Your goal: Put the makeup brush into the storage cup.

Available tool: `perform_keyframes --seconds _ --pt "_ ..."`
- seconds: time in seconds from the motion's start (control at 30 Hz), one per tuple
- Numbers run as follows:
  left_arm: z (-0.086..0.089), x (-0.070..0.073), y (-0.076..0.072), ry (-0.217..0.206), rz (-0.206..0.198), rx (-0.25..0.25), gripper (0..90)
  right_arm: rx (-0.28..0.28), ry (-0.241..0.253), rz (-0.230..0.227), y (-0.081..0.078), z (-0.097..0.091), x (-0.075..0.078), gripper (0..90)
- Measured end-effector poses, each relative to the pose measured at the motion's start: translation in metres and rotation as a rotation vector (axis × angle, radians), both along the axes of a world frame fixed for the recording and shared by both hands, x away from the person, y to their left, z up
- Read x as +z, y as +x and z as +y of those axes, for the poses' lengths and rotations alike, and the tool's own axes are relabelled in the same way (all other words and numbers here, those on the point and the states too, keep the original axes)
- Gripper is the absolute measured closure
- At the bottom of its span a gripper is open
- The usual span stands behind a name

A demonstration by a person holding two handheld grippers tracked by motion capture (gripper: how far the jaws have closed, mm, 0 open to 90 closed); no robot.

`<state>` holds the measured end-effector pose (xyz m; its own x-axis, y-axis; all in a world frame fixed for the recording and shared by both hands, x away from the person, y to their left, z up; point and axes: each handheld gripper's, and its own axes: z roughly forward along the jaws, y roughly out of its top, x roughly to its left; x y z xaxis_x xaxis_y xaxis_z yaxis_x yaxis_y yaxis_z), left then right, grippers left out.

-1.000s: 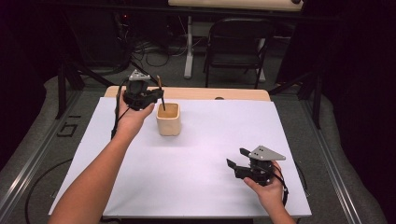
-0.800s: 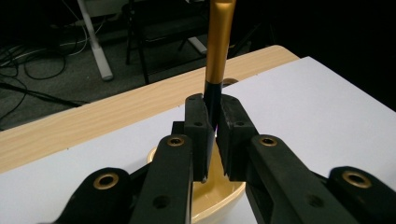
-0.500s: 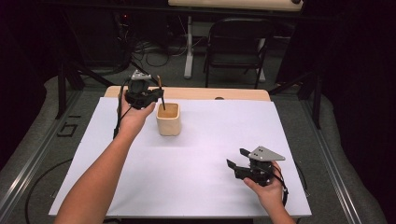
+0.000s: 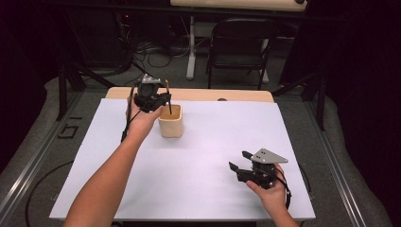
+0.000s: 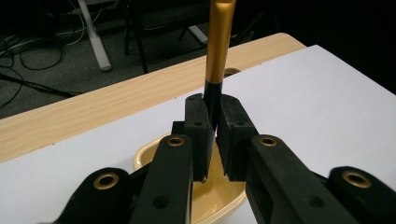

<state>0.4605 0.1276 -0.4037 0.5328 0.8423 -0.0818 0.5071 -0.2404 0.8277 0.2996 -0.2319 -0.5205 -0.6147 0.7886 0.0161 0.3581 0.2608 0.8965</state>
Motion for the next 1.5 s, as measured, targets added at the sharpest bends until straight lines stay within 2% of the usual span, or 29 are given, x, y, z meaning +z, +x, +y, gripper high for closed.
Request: perform_keyframes --seconds 0.3,0.9,1.5 --pt "-0.002 -0.013 0.004 0.016 0.021 0.007 83.1 -0.002 -0.003 0.002 0.0 -0.001 0.0 31.9" --pt "0.004 -0.038 0.008 0.048 0.084 0.016 83.2 0.002 -0.009 0.011 0.001 0.0 -0.003 31.9" --pt "0.002 -0.046 0.01 0.064 0.11 0.015 83.1 0.005 -0.007 0.016 0.001 0.0 -0.003 32.0"
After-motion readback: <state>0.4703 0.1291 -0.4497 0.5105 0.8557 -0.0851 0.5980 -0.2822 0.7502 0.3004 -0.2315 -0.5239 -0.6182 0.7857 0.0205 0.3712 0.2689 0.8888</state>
